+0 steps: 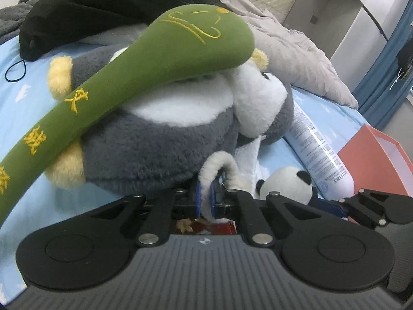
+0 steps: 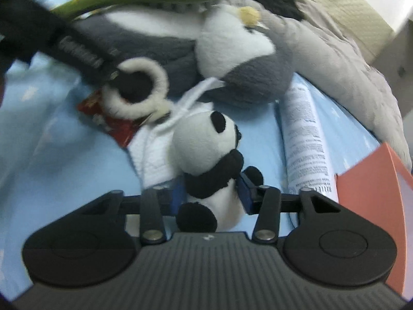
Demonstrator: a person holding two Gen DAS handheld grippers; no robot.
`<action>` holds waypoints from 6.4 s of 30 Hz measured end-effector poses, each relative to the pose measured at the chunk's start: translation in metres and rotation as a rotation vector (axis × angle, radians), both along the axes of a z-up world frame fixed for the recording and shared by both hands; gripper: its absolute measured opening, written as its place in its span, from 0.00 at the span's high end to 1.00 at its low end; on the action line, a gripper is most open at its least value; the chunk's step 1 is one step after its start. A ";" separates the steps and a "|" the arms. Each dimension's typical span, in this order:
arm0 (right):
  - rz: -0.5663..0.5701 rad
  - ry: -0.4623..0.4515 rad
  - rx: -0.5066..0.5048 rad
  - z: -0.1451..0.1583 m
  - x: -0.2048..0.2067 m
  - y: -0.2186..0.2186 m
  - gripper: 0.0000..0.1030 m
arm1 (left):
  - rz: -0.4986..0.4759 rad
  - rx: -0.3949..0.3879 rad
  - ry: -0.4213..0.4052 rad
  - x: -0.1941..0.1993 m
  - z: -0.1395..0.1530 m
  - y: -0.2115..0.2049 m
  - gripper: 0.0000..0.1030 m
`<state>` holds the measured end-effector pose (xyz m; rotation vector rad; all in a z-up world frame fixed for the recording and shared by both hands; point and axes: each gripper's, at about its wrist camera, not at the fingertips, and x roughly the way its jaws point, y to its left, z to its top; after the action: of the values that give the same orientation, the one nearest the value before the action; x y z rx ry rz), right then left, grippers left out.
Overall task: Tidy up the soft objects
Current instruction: 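Close the left gripper on the white ring toy while the right grasps the panda plush, then carry the ring toy and panda plush in both grippers over the pink box, then release the ring toy and panda plush into the pink box with both grippers, then withdraw both open grippers and move them toward the red wrapper and white tissue, then grasp the red candy wrapper with the left gripper while the right grasps the white tissue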
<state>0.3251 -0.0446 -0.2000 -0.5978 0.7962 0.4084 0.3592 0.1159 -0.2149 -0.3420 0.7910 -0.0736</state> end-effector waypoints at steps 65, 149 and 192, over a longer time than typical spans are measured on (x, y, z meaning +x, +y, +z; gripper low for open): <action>-0.447 -0.094 0.528 0.211 -0.159 -0.217 0.58 | -0.246 -0.063 -0.255 -0.161 0.222 -0.214 0.93; -0.299 -0.016 0.668 0.200 -0.237 -0.164 0.53 | -0.044 0.076 -0.154 -0.294 0.200 -0.104 0.71; -0.277 0.186 0.582 0.112 -0.126 -0.098 0.36 | 0.096 -0.068 -0.002 -0.159 0.090 -0.022 0.49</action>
<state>0.1996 -0.1428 -0.0875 0.0955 0.8734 0.4187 0.2000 0.0934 -0.1253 -0.4442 0.7697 -0.0109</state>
